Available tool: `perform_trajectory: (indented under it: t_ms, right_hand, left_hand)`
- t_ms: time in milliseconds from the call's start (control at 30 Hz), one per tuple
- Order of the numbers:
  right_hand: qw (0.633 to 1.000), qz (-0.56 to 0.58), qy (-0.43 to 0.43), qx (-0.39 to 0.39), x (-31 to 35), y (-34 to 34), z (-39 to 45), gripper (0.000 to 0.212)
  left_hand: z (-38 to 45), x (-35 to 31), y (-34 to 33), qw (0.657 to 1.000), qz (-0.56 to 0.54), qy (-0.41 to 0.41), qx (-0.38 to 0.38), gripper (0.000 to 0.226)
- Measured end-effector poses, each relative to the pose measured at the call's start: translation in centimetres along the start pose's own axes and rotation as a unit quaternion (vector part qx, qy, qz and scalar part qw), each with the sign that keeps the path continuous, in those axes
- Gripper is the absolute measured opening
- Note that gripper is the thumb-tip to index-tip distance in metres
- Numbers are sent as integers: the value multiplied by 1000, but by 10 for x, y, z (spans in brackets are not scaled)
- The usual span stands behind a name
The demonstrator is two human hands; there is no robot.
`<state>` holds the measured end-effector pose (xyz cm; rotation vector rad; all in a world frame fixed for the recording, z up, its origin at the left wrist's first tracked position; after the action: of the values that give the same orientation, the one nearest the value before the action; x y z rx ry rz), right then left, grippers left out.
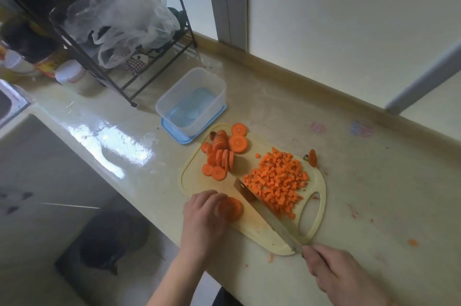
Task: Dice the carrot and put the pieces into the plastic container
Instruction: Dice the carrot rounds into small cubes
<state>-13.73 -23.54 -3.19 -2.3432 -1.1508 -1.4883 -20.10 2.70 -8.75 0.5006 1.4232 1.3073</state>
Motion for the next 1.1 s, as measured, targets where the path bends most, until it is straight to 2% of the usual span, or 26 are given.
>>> perform_trajectory:
  t_ms: [200, 400, 600, 833, 1000, 1100]
  right_hand:
    - [998, -9, -37, 51, 0, 6, 24, 45]
    - [998, -59, 1, 38, 12, 27, 48, 49]
    - [994, -84, 21, 60, 18, 29, 52, 51]
    - [996, -77, 7, 37, 8, 13, 28, 55]
    - [994, -101, 11, 26, 2, -2, 14, 56]
    - [995, -100, 28, 8, 3, -4, 12, 69]
  left_hand:
    - [-11, -4, -4, 995, 42, -83, 21, 32]
    - [-14, -6, -11, 997, 31, -76, 12, 34]
    - [-14, -14, -13, 995, 42, -92, 12, 35]
    - [-16, -24, -27, 994, 47, -103, 3, 41]
    - [-18, -24, -30, 979, -6, -198, -41, 32]
    - [-19, -24, -31, 976, -4, -214, -47, 30]
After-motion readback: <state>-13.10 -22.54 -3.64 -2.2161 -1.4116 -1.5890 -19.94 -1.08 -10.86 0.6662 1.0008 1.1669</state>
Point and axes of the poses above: each hand's wrist, its own z-axis towards the middle knuckle, its own y-axis out of the back of the hand, x = y × z, the point moved 3 cm from there along z, towards the middle knuckle, and after that the axes turned 14 degrees about z, right-handed, at the moved point
